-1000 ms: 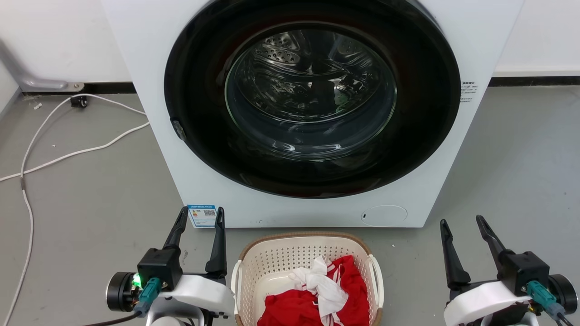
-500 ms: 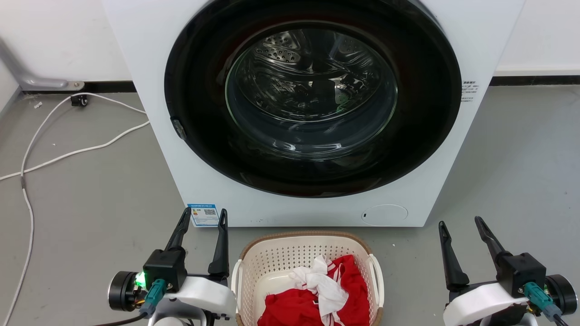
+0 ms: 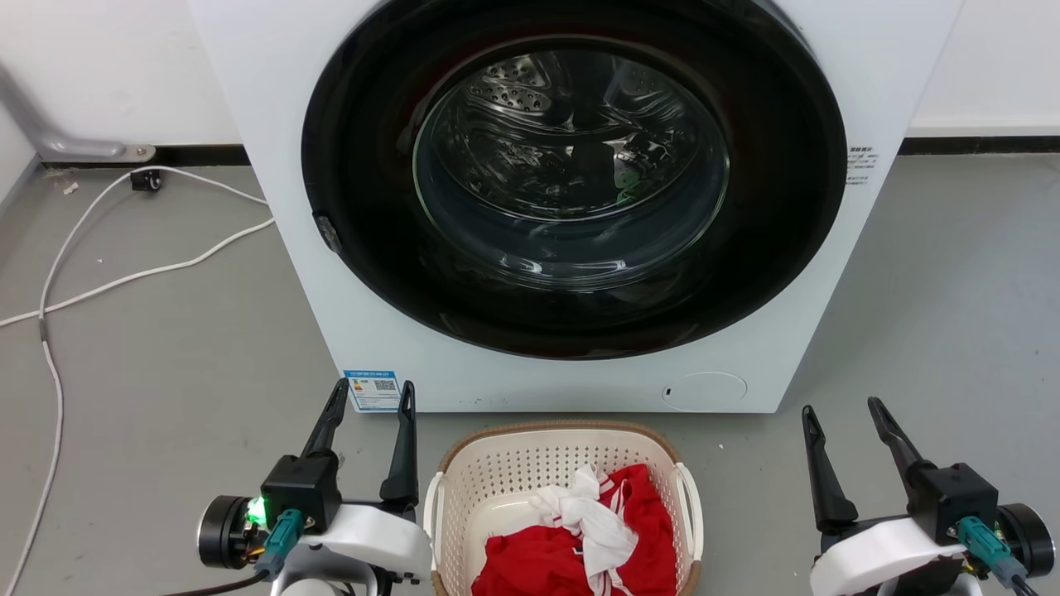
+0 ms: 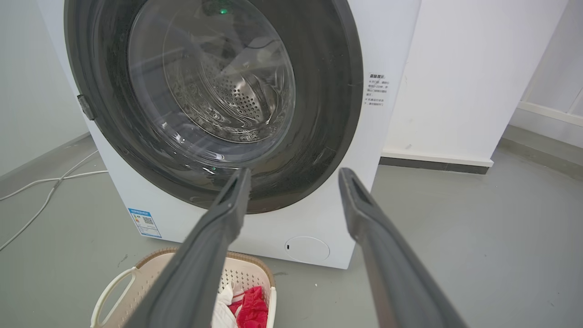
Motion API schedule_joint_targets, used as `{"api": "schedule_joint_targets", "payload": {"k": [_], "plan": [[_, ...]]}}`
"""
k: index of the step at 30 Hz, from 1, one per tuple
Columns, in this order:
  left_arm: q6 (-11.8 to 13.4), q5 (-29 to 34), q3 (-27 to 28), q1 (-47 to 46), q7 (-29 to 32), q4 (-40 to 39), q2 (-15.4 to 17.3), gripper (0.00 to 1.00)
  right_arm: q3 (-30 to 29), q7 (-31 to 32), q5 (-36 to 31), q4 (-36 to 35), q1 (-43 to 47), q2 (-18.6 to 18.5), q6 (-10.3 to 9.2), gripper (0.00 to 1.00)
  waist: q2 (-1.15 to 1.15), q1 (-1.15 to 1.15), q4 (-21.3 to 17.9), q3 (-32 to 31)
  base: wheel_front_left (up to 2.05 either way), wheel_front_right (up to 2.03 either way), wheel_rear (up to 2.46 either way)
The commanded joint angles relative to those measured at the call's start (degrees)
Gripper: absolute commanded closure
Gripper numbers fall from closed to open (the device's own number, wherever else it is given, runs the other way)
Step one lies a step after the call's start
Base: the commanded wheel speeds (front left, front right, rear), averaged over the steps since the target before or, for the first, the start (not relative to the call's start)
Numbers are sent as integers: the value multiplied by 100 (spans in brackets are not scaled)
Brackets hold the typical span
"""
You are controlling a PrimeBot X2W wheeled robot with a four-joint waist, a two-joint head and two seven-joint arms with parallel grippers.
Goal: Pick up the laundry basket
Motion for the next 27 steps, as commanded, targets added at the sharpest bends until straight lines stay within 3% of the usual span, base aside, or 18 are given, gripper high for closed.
{"api": "schedule_joint_targets", "payload": {"k": [1,10,27], "plan": [[24,20,-8,-24,-15,31,-3,0,-6,-20,34,22,17,13,-2,0,0,0,6,1,0,0,0],[-58,-114,22,-136,-15,507,-2,0,29,25,221,197,-3,12,-2,0,0,0,99,234,0,0,0],[-340,-288,240,-1285,-14,2042,23,0,212,66,426,1235,-1165,12,-2,0,0,0,9,2029,0,0,0]]}}
